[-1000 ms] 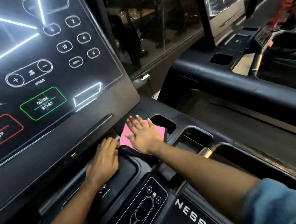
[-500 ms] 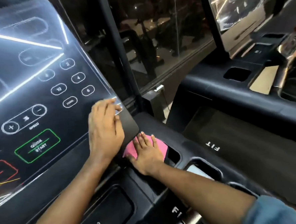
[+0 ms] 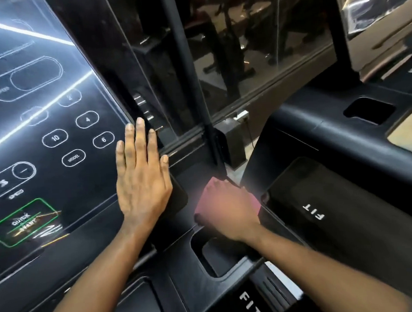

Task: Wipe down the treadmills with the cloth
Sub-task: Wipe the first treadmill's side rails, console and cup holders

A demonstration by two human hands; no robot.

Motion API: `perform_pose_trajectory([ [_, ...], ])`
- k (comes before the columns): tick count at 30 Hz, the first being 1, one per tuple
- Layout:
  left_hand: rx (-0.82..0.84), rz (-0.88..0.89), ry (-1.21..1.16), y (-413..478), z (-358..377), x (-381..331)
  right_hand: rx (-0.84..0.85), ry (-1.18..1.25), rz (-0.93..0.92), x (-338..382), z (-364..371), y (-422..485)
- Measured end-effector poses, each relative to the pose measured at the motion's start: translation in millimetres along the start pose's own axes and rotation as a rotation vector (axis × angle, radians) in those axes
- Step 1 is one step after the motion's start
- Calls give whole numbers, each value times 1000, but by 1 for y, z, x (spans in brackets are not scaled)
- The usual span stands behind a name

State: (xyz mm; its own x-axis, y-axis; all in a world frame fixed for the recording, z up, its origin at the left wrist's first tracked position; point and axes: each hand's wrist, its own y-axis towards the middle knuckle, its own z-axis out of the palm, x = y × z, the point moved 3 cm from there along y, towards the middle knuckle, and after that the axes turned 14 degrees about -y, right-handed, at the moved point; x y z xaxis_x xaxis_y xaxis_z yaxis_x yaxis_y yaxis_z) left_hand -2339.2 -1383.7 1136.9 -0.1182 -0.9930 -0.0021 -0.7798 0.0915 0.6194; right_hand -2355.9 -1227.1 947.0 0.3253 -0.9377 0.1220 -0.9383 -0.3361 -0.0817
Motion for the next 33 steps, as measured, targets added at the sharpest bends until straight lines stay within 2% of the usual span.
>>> perform_pose_trajectory([
  [2, -10, 6, 17, -2, 1, 0, 15, 35, -6, -14, -1, 16],
  [6, -37, -7, 82, 0, 4, -1, 133, 200, 111, -16, -10, 81],
  [8, -56, -16, 100, 1, 4, -3, 130, 172, 99, -5, -12, 96],
  [12, -69, -18, 108, -1, 4, -5, -1, -28, -241, 7, -6, 42],
  [15, -71, -22, 122, 0, 5, -5, -13, -5, -344, -22, -2, 25],
  [18, -78, -24, 137, 0, 7, -6, 36, 53, -248, -27, -6, 72],
  [21, -71, -15, 156, 2, 9, -6, 64, 21, -200, 13, -16, 131],
  [23, -78, -18, 157, 0, 9, -5, 22, -91, -343, 54, -26, 131],
  [25, -74, -14, 154, 0, 9, -6, -40, -87, -532, 81, -30, 97],
  [28, -76, -7, 139, -2, 7, -4, -127, -21, -652, 65, -17, 35],
  [30, -83, -8, 132, -1, 8, -6, -123, -31, -642, 24, -4, 31],
  [33, -85, -16, 146, 0, 8, -5, -8, 55, -439, -24, 2, 64],
])
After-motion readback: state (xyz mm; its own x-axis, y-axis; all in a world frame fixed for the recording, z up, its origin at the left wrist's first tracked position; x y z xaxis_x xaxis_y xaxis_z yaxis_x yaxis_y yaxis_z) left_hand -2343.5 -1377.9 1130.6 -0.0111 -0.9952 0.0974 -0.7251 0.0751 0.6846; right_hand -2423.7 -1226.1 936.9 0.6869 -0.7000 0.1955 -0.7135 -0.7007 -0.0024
